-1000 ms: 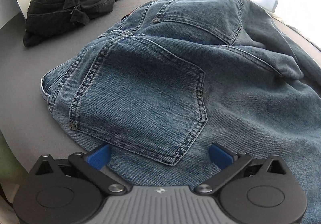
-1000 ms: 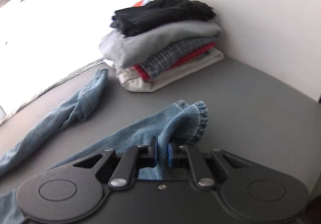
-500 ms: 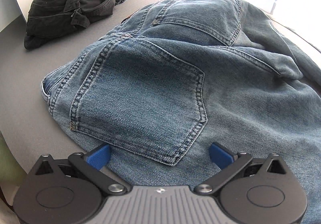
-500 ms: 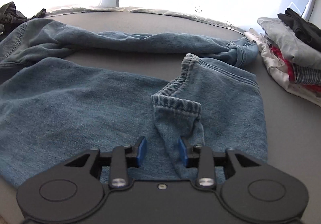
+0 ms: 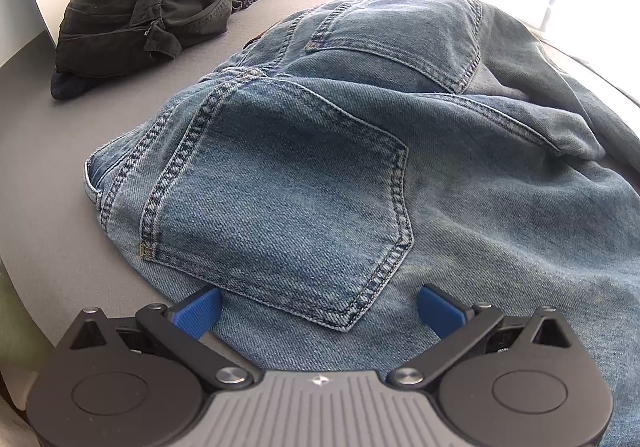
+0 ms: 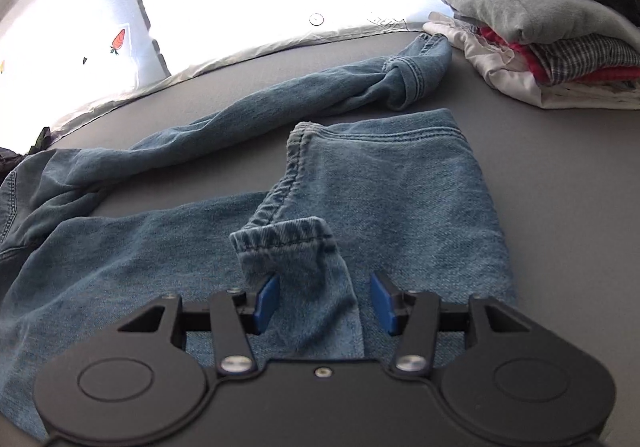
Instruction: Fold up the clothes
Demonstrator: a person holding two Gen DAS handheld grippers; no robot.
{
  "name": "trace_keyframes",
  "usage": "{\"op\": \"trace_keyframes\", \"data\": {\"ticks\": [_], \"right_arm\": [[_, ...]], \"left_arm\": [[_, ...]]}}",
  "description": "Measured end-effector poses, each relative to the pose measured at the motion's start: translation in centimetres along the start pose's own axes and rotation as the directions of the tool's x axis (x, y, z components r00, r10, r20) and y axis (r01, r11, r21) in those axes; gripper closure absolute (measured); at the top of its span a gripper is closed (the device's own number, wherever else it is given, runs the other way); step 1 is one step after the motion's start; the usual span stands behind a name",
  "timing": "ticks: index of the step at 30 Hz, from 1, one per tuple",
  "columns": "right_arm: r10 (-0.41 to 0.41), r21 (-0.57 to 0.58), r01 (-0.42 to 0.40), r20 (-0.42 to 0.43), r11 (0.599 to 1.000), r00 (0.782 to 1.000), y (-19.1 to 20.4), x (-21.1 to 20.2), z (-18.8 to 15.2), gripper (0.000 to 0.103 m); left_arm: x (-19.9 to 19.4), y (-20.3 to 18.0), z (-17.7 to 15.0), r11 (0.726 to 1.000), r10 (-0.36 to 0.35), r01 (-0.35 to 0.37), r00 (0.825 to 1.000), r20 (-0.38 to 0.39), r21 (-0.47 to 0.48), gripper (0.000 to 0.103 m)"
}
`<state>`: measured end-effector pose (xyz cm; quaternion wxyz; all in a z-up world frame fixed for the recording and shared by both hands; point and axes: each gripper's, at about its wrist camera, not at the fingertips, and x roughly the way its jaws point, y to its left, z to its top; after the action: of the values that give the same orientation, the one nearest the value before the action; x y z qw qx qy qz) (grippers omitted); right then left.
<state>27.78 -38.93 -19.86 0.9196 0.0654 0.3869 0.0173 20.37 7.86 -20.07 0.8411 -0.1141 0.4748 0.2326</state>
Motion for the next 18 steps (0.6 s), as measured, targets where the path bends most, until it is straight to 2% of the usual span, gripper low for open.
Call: {"op": "trace_keyframes", "data": {"ticks": [2, 3, 4, 6, 7, 9, 11, 14, 16, 18], "right_arm": [[-0.001, -0.036, 0.001, 0.006, 0.999, 1.000, 0.5, 0.2, -0.2, 0.064], [0.003, -0.047, -0.002, 0.002, 0.999, 1.000, 0.6, 0.2, 0.0, 0.075], [0.011, -0.047, -0.012, -0.011, 0.999, 1.000, 0.5, 0.3, 0.3, 0.092], [0.022, -0.036, -0.023, -0.016, 0.999, 1.000, 0.1, 0.0, 0.8, 0.094], [0.003, -0.044, -0.002, 0.007, 0.999, 1.000, -0.1, -0.4, 0.9, 0.094], [-0.063, -0.064, 0.067, 0.063, 0.996, 0.996, -0.6, -1.8, 1.1, 0.095], [-0.144, -0.067, 0.152, 0.119, 0.986, 0.982, -1.7, -3.5, 1.3, 0.095], [-0.300, -0.040, 0.310, 0.168, 0.950, 0.939, -4.8, -5.6, 1.3, 0.095], [-0.402, -0.022, 0.411, 0.166, 0.911, 0.900, -7.4, -6.5, 0.8, 0.095], [-0.470, 0.024, 0.471, 0.142, 0.882, 0.871, -10.0, -7.1, 0.3, 0.095]], "left_arm": [[0.0, 0.0, -0.1, 1.000, 0.000, 0.000, 1.000, 0.004, 0.000, 0.000], [0.0, 0.0, -0.1, 1.000, 0.001, -0.001, 1.000, 0.005, -0.001, 0.000], [0.0, 0.0, -0.1, 1.000, 0.002, -0.002, 1.000, 0.006, -0.002, 0.000], [0.0, 0.0, -0.1, 1.000, 0.003, -0.003, 1.000, 0.004, -0.005, 0.000], [0.0, 0.0, -0.1, 1.000, 0.004, -0.004, 1.000, 0.004, -0.005, 0.000], [0.0, 0.0, -0.1, 1.000, 0.005, -0.005, 1.000, 0.006, -0.007, 0.000], [0.0, -0.1, -0.2, 1.000, 0.007, -0.007, 1.000, 0.009, -0.008, 0.000], [0.0, -0.1, -0.3, 1.000, 0.009, -0.008, 1.000, 0.016, -0.010, 0.000], [0.0, -0.1, -0.4, 1.000, 0.009, -0.009, 1.000, 0.019, -0.010, 0.000], [0.0, 0.0, -0.4, 1.000, 0.009, -0.009, 1.000, 0.021, -0.010, 0.000]]}}
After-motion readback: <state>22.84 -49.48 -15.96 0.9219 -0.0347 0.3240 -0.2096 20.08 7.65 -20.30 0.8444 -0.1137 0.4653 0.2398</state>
